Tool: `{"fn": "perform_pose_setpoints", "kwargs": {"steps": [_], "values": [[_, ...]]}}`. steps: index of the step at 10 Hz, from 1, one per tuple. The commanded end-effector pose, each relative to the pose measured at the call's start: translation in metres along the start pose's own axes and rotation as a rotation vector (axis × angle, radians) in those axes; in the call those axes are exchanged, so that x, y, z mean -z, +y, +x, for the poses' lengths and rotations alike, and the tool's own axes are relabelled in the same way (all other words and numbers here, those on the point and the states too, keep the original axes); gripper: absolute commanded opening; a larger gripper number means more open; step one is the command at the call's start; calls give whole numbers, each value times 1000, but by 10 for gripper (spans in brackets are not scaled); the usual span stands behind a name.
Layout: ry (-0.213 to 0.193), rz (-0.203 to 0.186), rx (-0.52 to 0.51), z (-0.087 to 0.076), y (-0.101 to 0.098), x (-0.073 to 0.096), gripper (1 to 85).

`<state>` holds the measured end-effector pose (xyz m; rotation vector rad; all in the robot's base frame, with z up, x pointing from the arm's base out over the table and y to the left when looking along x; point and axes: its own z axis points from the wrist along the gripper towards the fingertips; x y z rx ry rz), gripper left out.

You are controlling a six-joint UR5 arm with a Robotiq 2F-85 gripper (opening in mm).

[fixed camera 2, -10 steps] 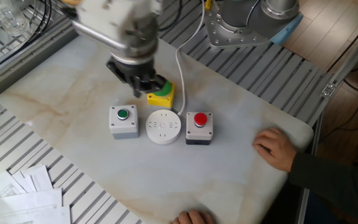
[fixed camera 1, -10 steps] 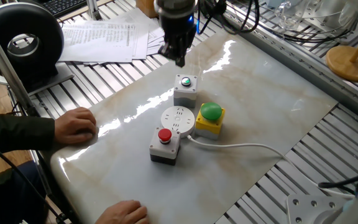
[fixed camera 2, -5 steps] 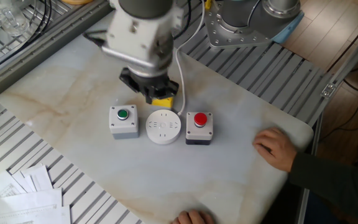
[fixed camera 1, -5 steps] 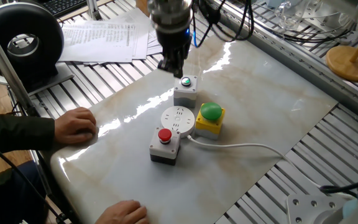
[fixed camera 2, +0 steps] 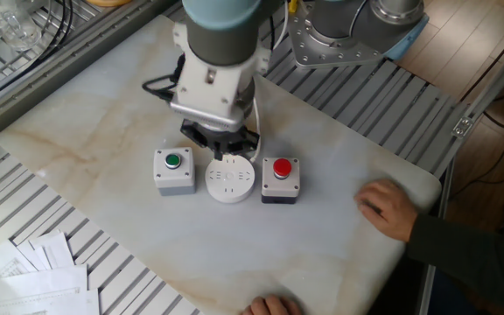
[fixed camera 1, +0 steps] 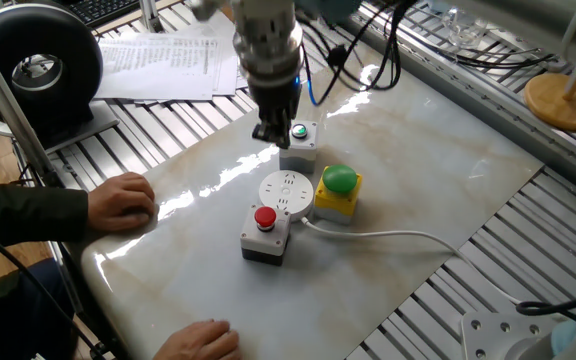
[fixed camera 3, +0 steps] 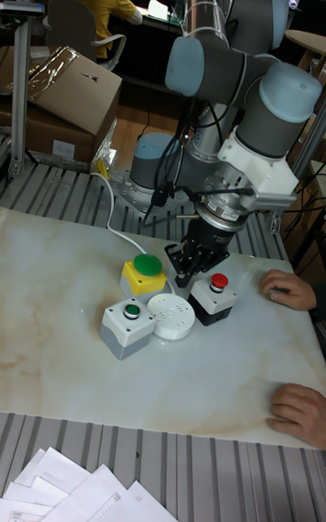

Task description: Turn off the power strip by pressing the button

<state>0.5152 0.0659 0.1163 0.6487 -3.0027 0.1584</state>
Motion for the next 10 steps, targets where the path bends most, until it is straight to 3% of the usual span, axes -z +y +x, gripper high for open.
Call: {"fn": "perform_pose_setpoints", "kwargs": {"steps": [1,4,7,9,10], "values": [[-6,-7,10,-2,6,-12,10],[0,-11,-10,0,7,-12,10],[69,10,20,18,1,-11,10],[124,60,67,31,-13,-9,10],[140,63,82,35,-14,-9,10]]}}
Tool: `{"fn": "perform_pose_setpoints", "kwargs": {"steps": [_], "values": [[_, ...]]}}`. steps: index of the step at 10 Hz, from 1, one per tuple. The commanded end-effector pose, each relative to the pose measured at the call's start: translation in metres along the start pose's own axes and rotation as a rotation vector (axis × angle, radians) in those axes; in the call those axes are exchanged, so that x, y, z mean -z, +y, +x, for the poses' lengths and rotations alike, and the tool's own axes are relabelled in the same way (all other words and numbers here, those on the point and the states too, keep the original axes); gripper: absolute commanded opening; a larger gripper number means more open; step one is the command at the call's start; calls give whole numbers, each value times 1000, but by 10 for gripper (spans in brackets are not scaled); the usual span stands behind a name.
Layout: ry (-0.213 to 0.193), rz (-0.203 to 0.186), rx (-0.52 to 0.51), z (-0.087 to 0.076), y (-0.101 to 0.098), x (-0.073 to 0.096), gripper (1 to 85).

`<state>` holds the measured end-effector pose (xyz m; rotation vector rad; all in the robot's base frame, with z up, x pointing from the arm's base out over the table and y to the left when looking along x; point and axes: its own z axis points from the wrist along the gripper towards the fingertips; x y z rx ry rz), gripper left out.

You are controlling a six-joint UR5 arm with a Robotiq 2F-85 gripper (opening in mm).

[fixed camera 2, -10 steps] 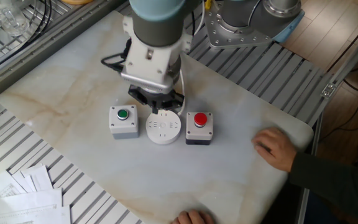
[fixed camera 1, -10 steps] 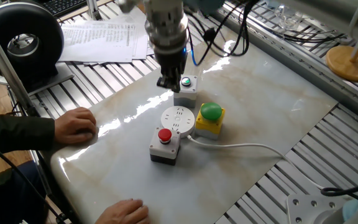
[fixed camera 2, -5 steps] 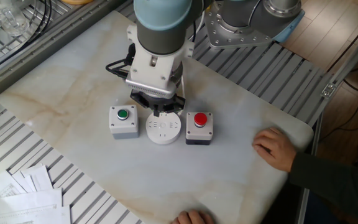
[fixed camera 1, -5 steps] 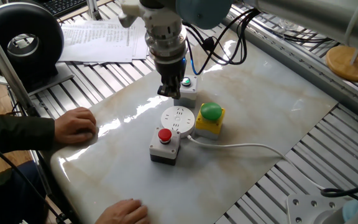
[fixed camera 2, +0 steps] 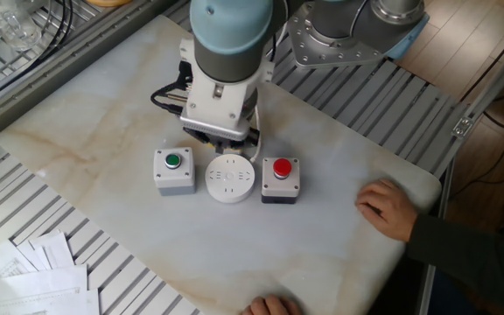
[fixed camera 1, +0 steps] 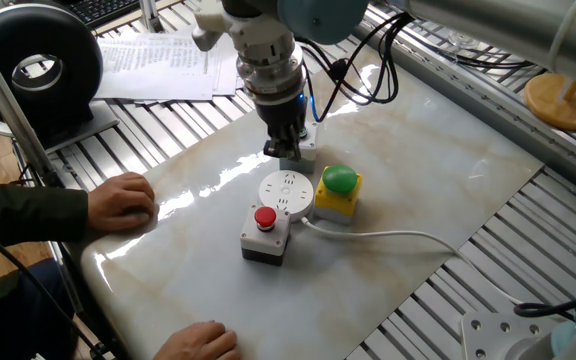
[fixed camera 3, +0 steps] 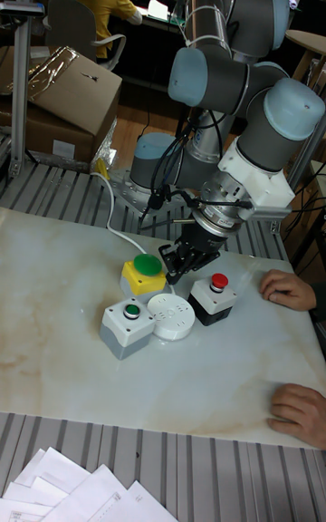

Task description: Turn off the power strip by pressing the button

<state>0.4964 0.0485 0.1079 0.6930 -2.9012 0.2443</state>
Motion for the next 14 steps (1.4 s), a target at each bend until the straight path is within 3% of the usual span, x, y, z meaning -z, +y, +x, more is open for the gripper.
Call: {"fn": "perform_pose_setpoints", "kwargs": {"steps": [1,2,4,6,7,10,11,14], "values": [[53,2,37,14,-1,1,10],[53,-2,54,14,0,1,10],[53,-59,32,14,14,1,10],[29,-86,-5,8,22,2,10],[50,-72,-15,13,18,2,10],[19,-56,-45,5,14,1,10],[16,-67,-65,2,20,-3,10],[25,-35,-64,1,17,-16,10]]}}
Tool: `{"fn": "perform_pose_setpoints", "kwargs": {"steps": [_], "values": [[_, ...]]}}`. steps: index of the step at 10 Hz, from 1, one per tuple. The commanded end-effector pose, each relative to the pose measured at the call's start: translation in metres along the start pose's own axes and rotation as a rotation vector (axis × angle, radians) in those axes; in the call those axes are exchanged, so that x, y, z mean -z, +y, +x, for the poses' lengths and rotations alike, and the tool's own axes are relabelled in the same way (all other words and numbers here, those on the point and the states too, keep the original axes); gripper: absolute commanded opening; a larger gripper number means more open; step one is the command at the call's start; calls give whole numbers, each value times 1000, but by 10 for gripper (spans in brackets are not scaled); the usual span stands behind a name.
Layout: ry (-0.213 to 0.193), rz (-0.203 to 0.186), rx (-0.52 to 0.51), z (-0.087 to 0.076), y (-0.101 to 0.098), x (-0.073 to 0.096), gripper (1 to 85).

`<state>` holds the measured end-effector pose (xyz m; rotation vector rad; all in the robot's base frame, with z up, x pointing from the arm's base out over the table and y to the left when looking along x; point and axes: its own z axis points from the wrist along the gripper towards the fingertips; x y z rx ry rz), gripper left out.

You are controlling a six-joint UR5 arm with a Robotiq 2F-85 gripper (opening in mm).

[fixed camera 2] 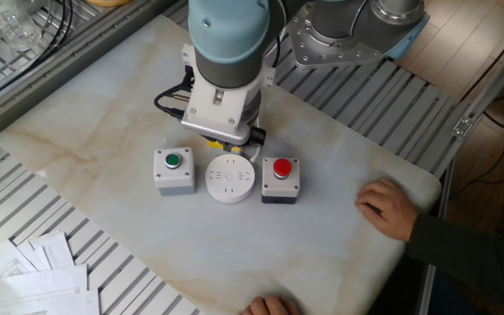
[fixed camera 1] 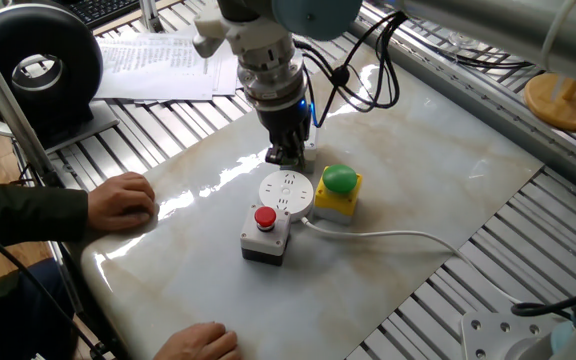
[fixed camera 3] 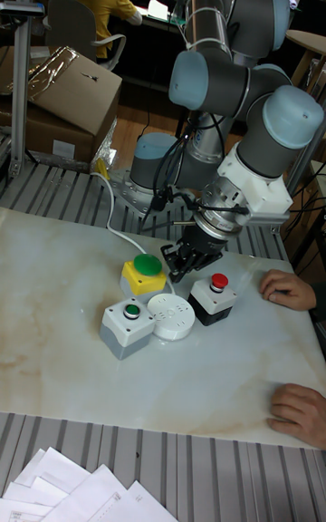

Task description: Turn off the power strip by pressing the button

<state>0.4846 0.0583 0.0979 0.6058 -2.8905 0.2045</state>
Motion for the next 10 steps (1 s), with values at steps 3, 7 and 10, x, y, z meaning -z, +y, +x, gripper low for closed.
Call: {"fn": "perform_pose_setpoints", "kwargs": {"steps": [3,7,10], "values": [[-11,10,-16,-11,4,-21,10],[-29,27,-21,-24,6,-42,10],[-44,39,-26,-30,7,-51,10]]}}
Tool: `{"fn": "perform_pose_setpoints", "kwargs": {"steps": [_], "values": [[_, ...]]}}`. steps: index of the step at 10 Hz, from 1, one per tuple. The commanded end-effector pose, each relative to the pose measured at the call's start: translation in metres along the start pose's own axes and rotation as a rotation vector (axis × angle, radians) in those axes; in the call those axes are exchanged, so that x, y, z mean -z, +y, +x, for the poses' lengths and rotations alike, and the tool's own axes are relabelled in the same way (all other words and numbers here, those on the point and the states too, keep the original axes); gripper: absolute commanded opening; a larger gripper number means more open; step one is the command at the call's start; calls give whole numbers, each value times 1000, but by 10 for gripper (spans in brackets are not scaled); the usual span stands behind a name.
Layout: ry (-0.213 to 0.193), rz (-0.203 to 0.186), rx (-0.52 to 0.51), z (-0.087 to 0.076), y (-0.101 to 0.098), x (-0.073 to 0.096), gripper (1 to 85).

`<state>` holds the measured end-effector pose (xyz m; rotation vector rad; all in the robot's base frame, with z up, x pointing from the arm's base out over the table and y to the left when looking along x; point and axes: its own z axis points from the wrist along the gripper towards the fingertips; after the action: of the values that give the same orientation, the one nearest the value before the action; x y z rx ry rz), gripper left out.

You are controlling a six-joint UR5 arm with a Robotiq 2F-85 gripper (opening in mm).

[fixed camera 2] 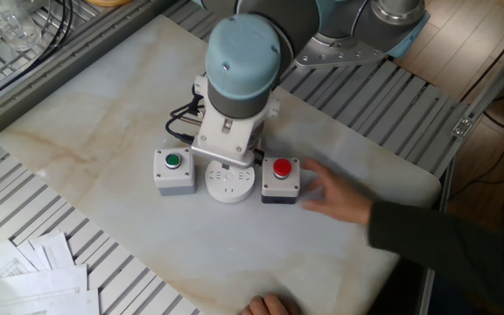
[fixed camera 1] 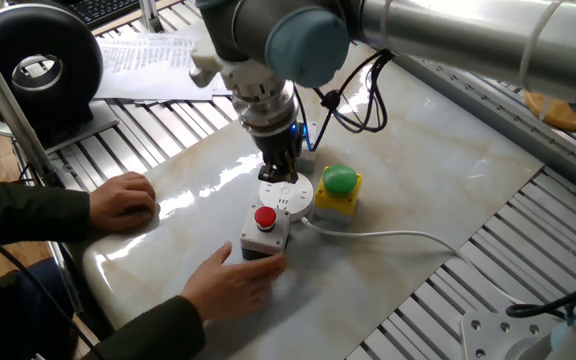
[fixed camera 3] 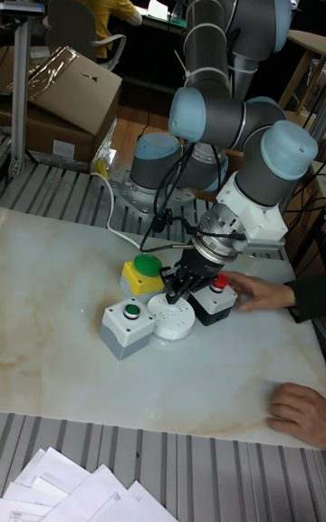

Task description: Turn off the power strip by pressing the button

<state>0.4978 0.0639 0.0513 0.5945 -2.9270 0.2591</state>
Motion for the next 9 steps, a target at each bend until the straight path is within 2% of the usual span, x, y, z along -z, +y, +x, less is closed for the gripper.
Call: {"fn": "perform_pose_setpoints", "kwargs": {"steps": [1,9], "values": [[-18,0,-9,-8,4,-11,10],[-19,0,-13,-7,10,-22,10]]}}
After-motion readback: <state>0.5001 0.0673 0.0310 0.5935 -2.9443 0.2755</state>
